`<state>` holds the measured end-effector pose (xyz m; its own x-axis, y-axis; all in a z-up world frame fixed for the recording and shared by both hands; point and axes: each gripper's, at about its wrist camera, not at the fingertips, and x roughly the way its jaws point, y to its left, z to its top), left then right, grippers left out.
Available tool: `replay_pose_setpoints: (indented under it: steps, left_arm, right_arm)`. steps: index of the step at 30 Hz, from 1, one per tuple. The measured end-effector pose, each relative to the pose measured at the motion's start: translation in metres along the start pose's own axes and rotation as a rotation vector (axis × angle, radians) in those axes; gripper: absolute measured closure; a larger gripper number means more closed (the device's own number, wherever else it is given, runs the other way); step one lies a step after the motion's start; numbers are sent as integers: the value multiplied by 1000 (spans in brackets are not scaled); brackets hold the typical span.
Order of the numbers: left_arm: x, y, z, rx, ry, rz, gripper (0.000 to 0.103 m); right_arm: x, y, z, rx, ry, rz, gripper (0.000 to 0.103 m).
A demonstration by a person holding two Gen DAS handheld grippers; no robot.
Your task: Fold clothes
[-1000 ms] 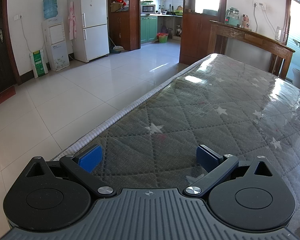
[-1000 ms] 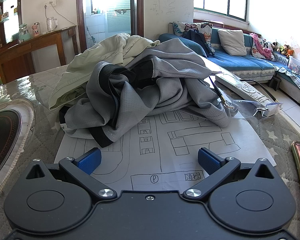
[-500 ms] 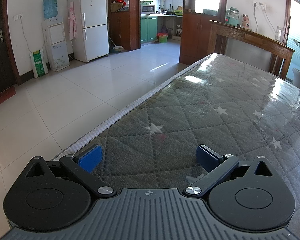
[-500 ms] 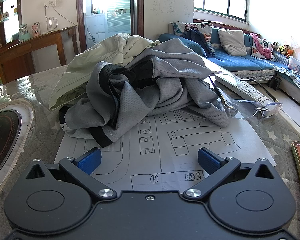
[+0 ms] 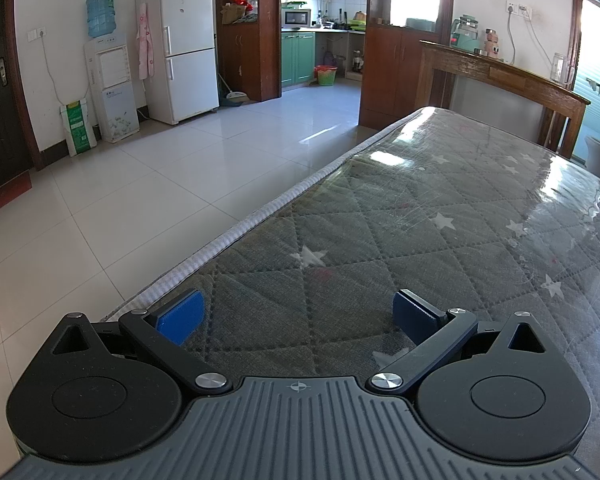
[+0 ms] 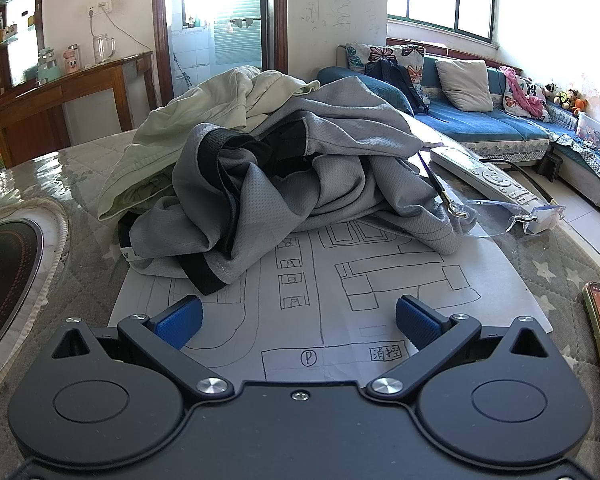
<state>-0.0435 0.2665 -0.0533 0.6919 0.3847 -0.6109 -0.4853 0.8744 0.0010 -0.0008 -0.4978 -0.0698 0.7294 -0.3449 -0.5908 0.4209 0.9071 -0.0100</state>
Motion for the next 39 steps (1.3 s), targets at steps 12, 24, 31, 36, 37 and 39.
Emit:
replay_pose_setpoints:
  steps: [12, 24, 31, 36, 37, 39]
  left_arm:
    - [0, 1, -1, 1, 0, 1, 1]
    - [0, 1, 0, 1, 0, 1, 1]
    - [0, 1, -1, 0, 0, 1, 1]
    - [0, 2, -1, 1, 0, 1, 1]
    - [0, 3, -2, 0, 0, 1, 1]
    - [0, 2, -1, 0, 0, 1, 1]
  right_arm:
    - [0, 0, 0, 0, 0, 0, 0]
    - [0, -1, -1, 2, -1, 1, 0]
    - [0, -2, -1, 2, -2, 1, 0]
    - [-1, -2, -1, 3, -2, 2, 0]
    - [0, -1, -1, 2, -2, 1, 0]
    - [-1, -2, -1, 2, -2, 1, 0]
